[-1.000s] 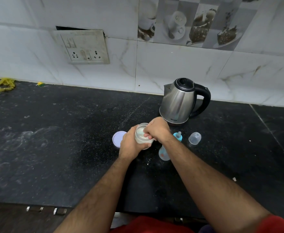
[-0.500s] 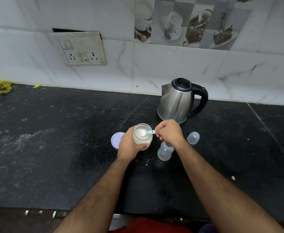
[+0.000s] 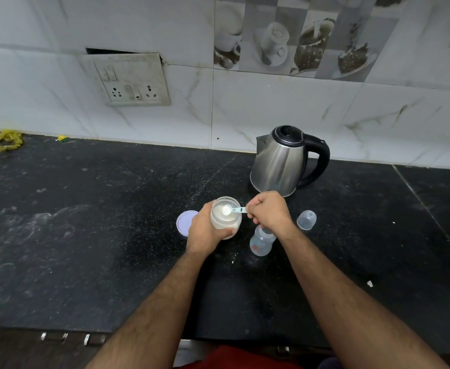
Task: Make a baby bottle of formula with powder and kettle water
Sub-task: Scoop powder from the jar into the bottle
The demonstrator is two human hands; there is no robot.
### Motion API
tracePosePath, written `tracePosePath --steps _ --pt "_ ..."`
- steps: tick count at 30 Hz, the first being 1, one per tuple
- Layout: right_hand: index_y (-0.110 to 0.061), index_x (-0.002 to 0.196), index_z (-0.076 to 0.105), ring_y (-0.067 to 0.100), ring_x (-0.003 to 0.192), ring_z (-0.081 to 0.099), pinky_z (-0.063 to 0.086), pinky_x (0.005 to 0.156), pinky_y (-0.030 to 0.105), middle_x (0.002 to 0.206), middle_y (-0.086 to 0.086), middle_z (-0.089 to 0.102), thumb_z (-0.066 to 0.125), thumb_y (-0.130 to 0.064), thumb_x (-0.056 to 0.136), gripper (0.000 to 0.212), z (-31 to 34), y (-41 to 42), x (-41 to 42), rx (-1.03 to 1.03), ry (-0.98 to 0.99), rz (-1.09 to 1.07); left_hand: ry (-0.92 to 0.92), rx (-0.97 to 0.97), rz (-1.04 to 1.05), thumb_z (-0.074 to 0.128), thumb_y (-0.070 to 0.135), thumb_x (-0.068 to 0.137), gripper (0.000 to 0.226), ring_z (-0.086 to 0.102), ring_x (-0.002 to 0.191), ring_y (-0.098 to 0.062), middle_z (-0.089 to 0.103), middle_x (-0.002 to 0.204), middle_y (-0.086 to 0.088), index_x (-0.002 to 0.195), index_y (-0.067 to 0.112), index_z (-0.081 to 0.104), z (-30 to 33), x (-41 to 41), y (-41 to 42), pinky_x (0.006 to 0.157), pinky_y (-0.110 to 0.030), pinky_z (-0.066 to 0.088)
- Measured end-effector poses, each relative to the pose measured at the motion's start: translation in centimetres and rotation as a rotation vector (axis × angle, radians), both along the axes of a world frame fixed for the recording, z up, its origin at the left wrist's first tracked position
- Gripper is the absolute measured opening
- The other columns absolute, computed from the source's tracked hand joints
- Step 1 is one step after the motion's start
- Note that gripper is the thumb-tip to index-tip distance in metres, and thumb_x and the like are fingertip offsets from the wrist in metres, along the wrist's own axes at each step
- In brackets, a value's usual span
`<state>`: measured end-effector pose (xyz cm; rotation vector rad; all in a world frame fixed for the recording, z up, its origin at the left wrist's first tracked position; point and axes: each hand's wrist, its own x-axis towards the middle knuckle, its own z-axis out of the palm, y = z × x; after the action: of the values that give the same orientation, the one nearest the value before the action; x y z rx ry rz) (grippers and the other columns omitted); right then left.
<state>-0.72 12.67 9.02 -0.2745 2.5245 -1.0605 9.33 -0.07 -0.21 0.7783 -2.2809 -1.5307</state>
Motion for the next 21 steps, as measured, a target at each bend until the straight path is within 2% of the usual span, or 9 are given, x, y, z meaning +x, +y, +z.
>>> tracePosePath --steps 5,9,15,17,21 --pt "-0.016 0.059 0.069 0.008 0.045 0.056 0.044 0.047 0.022 0.049 -0.004 0.062 0.063 -0.006 0.083 0.027 0.1 0.1 -0.1 0.047 0.046 0.032 -0.004 -0.005 -0.004 0.089 0.031 0.053 0.078 0.061 0.108 -0.010 0.064 0.111 0.019 0.116 0.047 0.046 0.0 -0.1 0.0 0.098 -0.039 0.049" --pt "-0.012 0.064 0.073 0.011 0.045 0.053 0.040 0.040 0.022 0.056 0.003 0.067 0.063 -0.005 0.083 0.023 0.0 0.2 -0.1 -0.009 -0.028 -0.009 0.001 -0.004 -0.002 0.090 0.031 0.052 0.079 0.061 0.109 -0.010 0.065 0.112 0.018 0.117 0.045 0.047 -0.3 -0.2 -0.1 0.099 -0.040 0.049" --pt "-0.009 0.070 0.072 0.013 0.045 0.049 0.038 0.041 0.024 0.065 0.011 0.068 0.062 -0.003 0.083 0.017 0.1 1.1 -0.4 -0.143 -0.133 -0.038 0.017 0.011 -0.009 0.090 0.030 0.052 0.079 0.060 0.108 -0.008 0.062 0.106 0.025 0.117 0.044 0.046 -0.3 -0.5 -0.2 0.095 -0.031 0.048" --pt "-0.008 0.074 0.071 0.013 0.046 0.049 0.038 0.039 0.023 0.067 0.010 0.068 0.061 -0.001 0.085 0.017 0.1 1.5 -0.5 -0.195 -0.158 -0.046 0.018 0.026 -0.007 0.091 0.028 0.054 0.079 0.060 0.106 -0.004 0.061 0.105 0.028 0.117 0.043 0.046 -0.5 -0.5 -0.4 0.092 -0.026 0.046" --pt "-0.009 0.078 0.069 0.008 0.043 0.051 0.038 0.036 0.020 0.068 0.007 0.069 0.061 -0.001 0.089 0.016 0.4 2.7 -0.7 -0.289 -0.171 -0.049 0.043 0.041 -0.018 0.091 0.029 0.053 0.078 0.056 0.103 0.013 0.062 0.106 0.034 0.115 0.048 0.048 -1.1 -0.5 -0.8 0.092 -0.021 0.045"
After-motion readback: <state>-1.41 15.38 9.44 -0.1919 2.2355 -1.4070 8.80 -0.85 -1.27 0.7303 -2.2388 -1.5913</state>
